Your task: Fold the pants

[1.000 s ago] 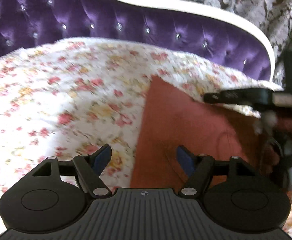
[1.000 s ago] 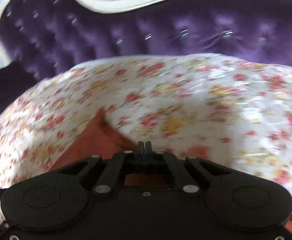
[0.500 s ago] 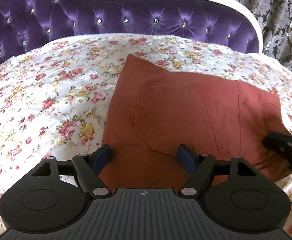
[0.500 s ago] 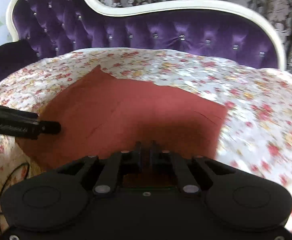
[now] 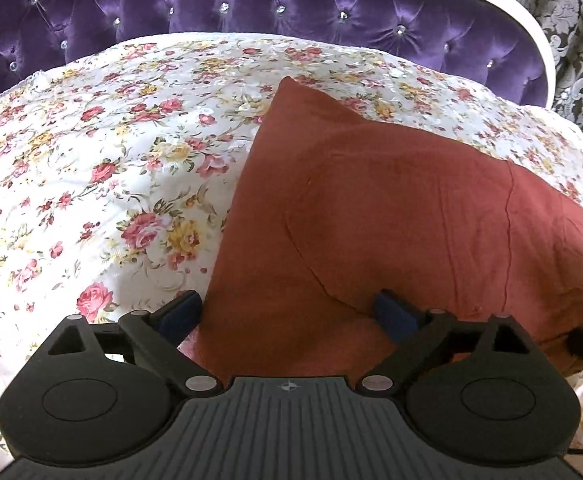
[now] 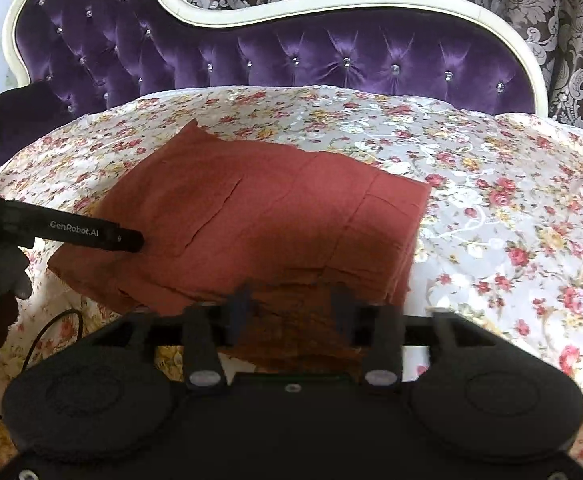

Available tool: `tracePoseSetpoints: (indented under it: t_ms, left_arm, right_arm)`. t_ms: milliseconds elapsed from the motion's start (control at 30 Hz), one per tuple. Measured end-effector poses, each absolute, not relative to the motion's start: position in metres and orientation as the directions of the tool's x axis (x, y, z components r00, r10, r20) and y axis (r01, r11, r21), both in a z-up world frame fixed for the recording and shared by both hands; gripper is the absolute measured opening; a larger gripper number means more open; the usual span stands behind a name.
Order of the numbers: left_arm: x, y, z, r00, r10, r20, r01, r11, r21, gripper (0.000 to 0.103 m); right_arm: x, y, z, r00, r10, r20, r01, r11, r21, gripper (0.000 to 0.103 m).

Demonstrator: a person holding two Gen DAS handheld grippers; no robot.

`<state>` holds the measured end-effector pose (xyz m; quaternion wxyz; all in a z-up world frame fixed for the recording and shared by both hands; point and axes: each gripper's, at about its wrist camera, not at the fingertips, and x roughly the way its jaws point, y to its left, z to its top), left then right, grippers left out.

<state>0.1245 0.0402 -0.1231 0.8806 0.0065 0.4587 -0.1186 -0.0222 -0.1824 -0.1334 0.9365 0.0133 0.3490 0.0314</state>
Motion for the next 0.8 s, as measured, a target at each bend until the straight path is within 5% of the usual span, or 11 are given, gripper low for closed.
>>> tracePoseSetpoints:
  t_ms: [167,400,800]
  left_arm:
    - [0.126,0.039,-0.124,0.549,-0.200,-0.811,0.216,0.972,-0.094,0.099]
    - [0.128,0.041,-0.125,0.545,-0.206,-0.813,0.223,0.970,-0.097,0.099]
    - [0.128,0.040,-0.124,0.545,-0.209,-0.812,0.232,0.968,-0.094,0.100]
  right_arm:
    - [-0.016,-0.209,-0.129,0.777,0.016,-0.629,0.076,0.990,0.119,0.072]
    - [0.018,-0.226,-0.153,0.695,0.103,-0.712,0.097,0.967,0.234,0.072]
    - [0.036,-0.219,-0.161,0.665,0.134,-0.735,0.103,0.958,0.268,0.090]
